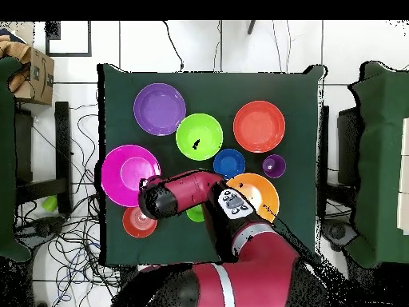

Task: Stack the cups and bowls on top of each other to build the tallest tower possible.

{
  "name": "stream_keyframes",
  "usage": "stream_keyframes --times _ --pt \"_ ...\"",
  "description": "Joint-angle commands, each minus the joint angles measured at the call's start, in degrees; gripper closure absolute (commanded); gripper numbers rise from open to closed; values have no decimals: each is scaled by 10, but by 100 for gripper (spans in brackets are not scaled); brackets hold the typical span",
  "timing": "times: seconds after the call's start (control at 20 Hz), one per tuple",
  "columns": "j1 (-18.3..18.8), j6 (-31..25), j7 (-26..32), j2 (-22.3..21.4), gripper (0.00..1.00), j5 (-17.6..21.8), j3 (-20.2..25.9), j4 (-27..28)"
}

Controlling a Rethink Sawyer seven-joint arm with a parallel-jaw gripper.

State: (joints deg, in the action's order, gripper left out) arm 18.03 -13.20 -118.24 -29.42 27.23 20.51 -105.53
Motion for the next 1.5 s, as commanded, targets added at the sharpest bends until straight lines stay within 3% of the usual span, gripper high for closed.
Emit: stream_keyframes --times 0.05,0.4,0.6,1.05,1.5 --pt "6 12 -34 14 100 8 -15 13" --pt "6 54 -107 -61 100 -53 1 -56" --pt "36 60 -104 -81 100 -82 34 -85" --pt "97 13 -47 -53 100 -118 90 -48" --pt "134 -86 1 -32 100 -165 127 15"
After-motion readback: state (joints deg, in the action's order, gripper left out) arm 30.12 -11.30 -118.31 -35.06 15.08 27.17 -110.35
